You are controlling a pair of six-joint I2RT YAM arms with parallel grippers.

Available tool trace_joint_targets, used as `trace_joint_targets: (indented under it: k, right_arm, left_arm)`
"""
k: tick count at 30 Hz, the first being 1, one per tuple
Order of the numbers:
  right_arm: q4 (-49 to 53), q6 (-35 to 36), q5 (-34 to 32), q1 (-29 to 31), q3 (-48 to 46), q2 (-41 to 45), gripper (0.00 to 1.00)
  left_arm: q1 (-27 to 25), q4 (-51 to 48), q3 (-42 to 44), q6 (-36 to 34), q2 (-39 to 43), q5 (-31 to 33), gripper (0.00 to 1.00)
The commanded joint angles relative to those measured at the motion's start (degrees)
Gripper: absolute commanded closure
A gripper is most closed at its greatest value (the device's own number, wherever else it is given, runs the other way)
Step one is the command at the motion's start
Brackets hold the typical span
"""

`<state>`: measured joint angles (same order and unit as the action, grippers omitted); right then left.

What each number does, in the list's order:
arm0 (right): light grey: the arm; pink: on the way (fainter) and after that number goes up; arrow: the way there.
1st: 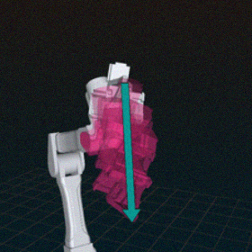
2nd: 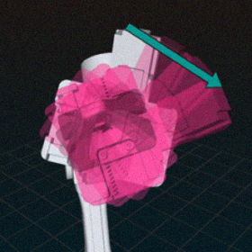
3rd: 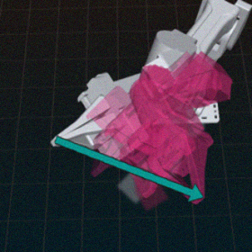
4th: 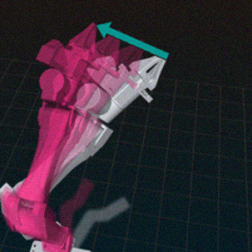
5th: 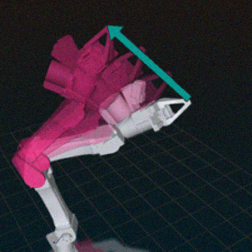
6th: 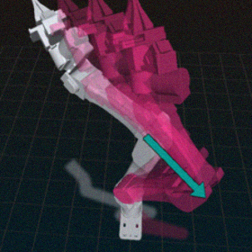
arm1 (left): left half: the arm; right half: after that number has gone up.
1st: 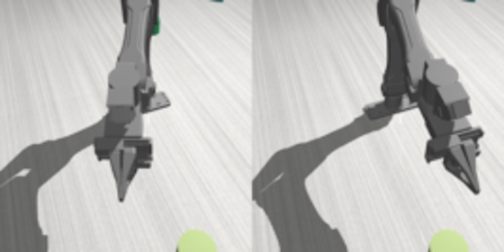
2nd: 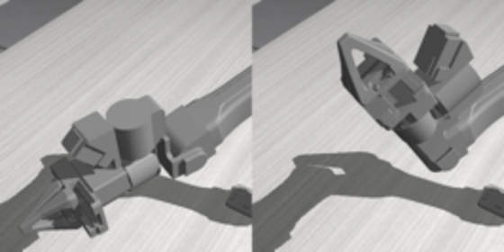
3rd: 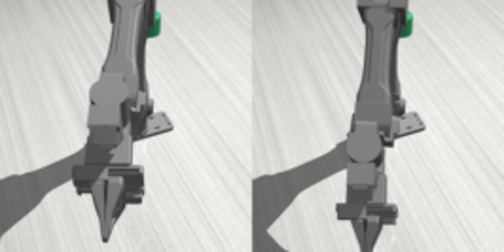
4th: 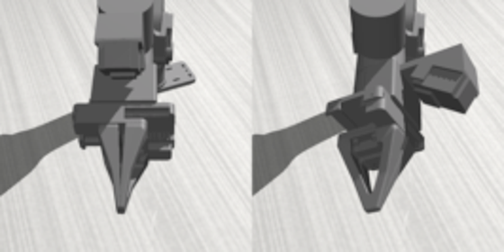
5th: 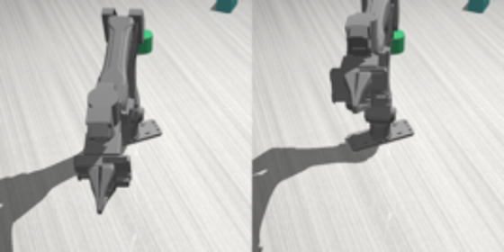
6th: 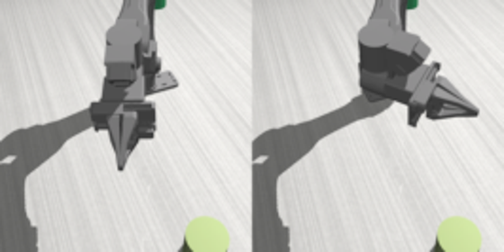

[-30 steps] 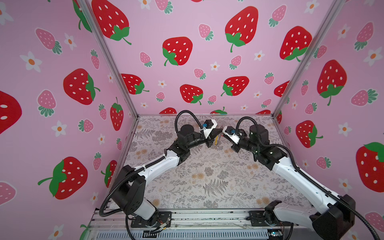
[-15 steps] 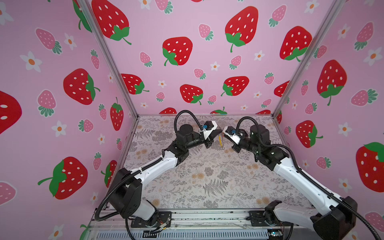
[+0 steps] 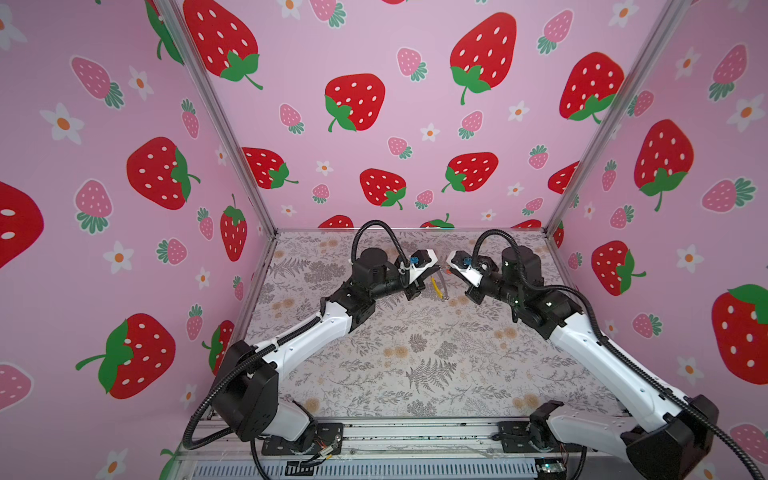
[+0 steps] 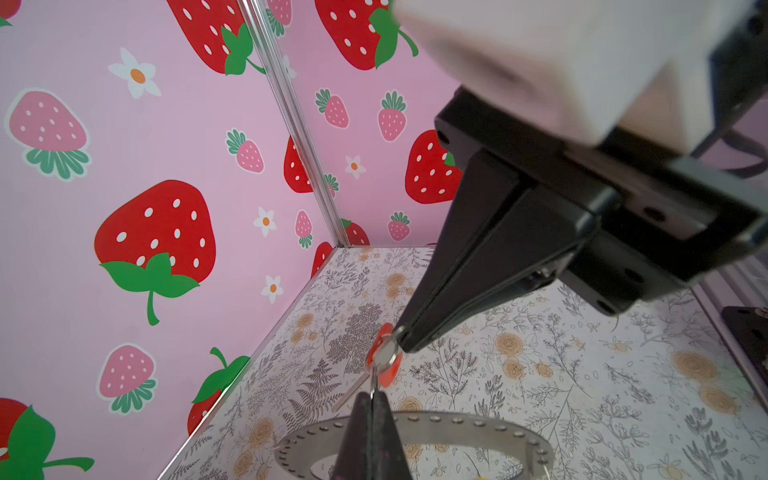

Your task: Put the keys on the keyring

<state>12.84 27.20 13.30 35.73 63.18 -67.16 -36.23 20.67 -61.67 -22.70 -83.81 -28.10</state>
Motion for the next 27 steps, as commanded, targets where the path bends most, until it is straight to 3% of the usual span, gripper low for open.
trace_joint_targets:
  k: [1,15,27]
  right_arm:
    - [1.8,2.5,-0.8,0.0,2.0,-0.3,0.98]
    - [3.8,12.8,-9.2,3.7,4.3,-3.7,1.00]
    - [0.4,13.1,-11.4,4.2,2.6,-3.5,1.00]
  left_arm:
    - [-0.1,-1.2,-3.2,-2.7,1.0,0.4,1.00]
    - [0.0,-3.6,-3.6,-1.0,-1.0,2.0,1.00]
    - [1.7,-1.2,-0.8,2.7,-1.7,0.9,1.00]
